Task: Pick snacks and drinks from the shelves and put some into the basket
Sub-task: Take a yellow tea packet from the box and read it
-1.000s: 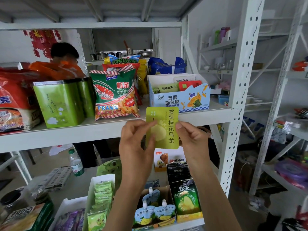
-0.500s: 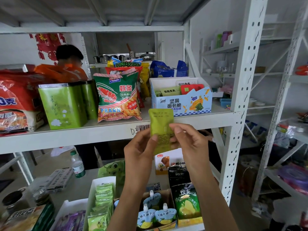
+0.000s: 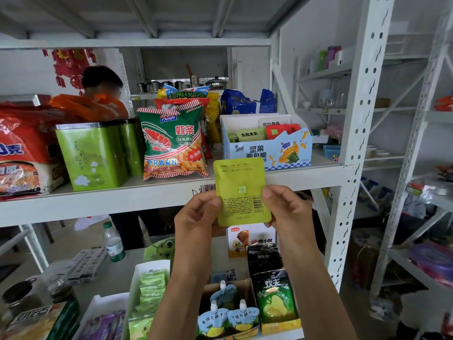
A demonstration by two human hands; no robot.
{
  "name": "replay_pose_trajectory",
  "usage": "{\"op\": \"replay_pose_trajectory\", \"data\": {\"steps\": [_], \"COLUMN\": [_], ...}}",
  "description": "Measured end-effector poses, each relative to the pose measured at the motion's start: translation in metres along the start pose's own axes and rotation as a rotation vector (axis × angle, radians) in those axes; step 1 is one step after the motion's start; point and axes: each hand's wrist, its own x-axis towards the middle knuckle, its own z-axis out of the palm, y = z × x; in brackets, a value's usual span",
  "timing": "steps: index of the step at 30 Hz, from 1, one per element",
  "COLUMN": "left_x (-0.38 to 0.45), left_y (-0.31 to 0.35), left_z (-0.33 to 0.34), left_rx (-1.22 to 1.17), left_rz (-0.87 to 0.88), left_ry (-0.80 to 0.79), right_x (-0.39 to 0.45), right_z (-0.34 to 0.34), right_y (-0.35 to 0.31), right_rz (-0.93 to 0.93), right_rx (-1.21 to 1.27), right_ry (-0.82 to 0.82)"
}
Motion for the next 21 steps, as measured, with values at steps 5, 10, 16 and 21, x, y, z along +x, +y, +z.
{"op": "replay_pose_trajectory", "data": {"steps": [5, 10, 16, 21], "left_x": [0.0005, 0.0003, 0.0001, 0.0002], "left_y": [0.0006, 0.0019, 0.0035, 0.0033], "left_z": [-0.0011, -0.0019, -0.0019, -0.0037], "left_rx": [0.023, 0.015, 0.010, 0.007], "left_rz": [0.004, 0.000, 0.004, 0.000], "left_ry": [-0.013, -0.011, -0.015, -0.013], "right_x": [-0.0002, -0.0014, -0.0017, -0.0026], "right_z": [0.0012, 0.0008, 0.0022, 0.0036], "right_y": [-0.0027, -0.0035, -0.0054, -0.0061], "right_rz": [0.005, 0.007, 0.015, 0.020], "right_rx": [0.033, 0.032, 0.035, 0.036], "right_ry": [-0.021, -0.022, -0.007, -0.013]}}
